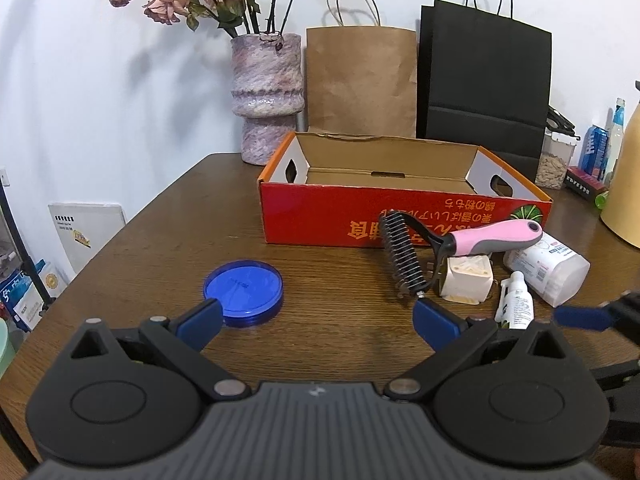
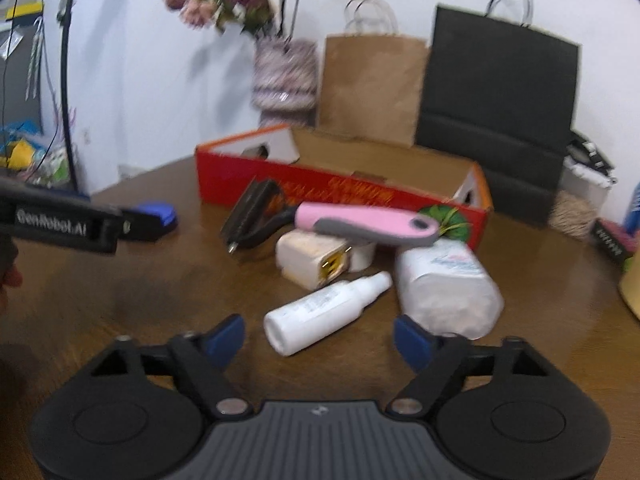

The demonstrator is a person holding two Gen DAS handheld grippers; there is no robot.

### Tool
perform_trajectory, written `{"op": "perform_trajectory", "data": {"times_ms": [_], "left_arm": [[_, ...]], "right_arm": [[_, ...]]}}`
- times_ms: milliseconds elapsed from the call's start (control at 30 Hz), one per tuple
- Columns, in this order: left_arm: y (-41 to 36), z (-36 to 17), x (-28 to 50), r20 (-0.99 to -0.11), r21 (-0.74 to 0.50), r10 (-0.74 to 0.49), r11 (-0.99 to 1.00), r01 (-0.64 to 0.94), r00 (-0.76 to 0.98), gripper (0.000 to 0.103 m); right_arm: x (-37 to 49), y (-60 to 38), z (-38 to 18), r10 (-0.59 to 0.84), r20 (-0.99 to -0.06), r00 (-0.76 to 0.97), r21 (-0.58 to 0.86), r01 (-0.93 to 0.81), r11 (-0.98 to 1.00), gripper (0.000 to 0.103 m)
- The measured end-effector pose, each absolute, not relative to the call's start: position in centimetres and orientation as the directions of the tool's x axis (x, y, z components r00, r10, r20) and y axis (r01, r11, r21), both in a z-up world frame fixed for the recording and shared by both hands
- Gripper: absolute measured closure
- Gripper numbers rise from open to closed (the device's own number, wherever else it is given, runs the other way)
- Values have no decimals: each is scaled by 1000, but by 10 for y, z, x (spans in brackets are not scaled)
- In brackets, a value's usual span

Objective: Organize rigid objects
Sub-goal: 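Grasp the white spray bottle with the right gripper while the left tool approaches the blue lid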

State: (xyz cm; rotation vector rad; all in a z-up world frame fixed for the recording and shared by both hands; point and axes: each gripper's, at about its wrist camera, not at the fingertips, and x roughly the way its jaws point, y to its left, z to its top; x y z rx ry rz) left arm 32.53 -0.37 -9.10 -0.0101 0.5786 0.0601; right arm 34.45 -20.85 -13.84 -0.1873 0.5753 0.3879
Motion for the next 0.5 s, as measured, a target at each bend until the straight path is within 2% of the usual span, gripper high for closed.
{"op": "perform_trajectory", "data": {"times_ms": [33, 100, 233, 467, 500], "left_arm": [[-3, -91, 325, -545, 9, 56, 998, -61, 837, 0], [-1, -91, 325, -542, 13, 62, 998, -65, 838, 0], [4, -91, 325, -541, 8, 66, 997, -74, 838, 0], [12, -90, 325, -540, 5, 80, 996, -92, 838, 0], [13, -90, 326, -540, 4, 82, 996, -94, 837, 0]], "right_arm": [[347, -205, -140, 309, -572, 760, -64, -417, 907, 47], [351, -199, -142, 317, -582, 749, -63, -431, 900, 54], [351, -188, -142, 336, -581, 742, -67, -455, 888, 59], [353, -174, -138, 347, -569, 745, -62, -460, 886, 60], [353, -175, -137, 338, -565, 753, -67, -450, 890, 57]]}}
